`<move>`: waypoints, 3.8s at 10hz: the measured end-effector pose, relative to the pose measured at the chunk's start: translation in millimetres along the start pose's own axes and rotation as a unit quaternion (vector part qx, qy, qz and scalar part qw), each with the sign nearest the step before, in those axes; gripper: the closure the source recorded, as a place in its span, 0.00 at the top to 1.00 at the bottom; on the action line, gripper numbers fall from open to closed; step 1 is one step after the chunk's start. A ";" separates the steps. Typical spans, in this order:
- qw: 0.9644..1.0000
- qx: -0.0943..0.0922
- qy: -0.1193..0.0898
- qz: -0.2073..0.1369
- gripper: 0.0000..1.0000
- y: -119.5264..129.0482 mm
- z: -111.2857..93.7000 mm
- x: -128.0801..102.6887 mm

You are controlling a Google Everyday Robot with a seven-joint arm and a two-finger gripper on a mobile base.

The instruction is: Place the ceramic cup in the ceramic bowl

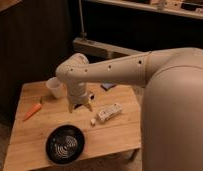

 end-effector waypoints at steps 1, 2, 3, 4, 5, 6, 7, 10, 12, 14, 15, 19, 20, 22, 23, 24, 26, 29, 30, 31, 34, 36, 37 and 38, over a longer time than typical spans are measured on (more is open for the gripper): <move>1.000 -0.011 -0.006 -0.009 0.65 2.4 -0.9 -10.6; 0.999 -0.026 -0.013 -0.023 0.65 12.6 -1.8 -26.1; 0.998 -0.042 -0.020 -0.035 0.65 26.3 -2.4 -44.2; 0.997 -0.054 -0.027 -0.042 0.65 37.5 -2.9 -61.1; 0.995 -0.073 -0.036 -0.057 0.65 59.3 -2.9 -85.8; 0.992 -0.091 -0.045 -0.071 0.65 78.0 -3.1 -105.1; 0.990 -0.104 -0.056 -0.079 0.65 89.6 -2.6 -123.8; 0.979 -0.143 -0.104 -0.099 0.65 124.2 2.4 -201.3; 0.976 -0.148 -0.129 -0.098 0.65 124.8 9.9 -250.7; 0.975 -0.152 -0.134 -0.095 0.65 121.9 21.5 -274.8; 0.975 -0.154 -0.132 -0.094 0.65 119.1 26.2 -276.8; 0.976 -0.152 -0.118 -0.100 0.65 102.8 28.1 -259.9; 0.977 -0.148 -0.116 -0.102 0.65 101.7 30.0 -256.9; 0.979 -0.140 -0.105 -0.109 0.65 110.7 43.3 -248.9; 0.979 -0.138 -0.102 -0.111 0.65 113.8 48.4 -247.7; 0.979 -0.138 -0.099 -0.113 0.65 119.4 52.2 -246.3; 0.979 -0.137 -0.096 -0.114 0.65 123.8 55.1 -244.7; 0.980 -0.132 -0.091 -0.116 0.65 128.5 60.6 -242.0; 0.981 -0.129 -0.089 -0.116 0.65 129.4 63.9 -241.4; 0.981 -0.126 -0.088 -0.116 0.65 130.1 66.4 -241.1; 0.982 -0.120 -0.088 -0.116 0.65 131.9 69.3 -241.4; 0.984 -0.111 -0.071 -0.121 0.56 140.6 83.8 -244.5; 0.984 -0.110 -0.064 -0.124 0.47 146.8 94.7 -243.9; 0.984 -0.108 -0.063 -0.125 0.38 147.8 104.0 -244.0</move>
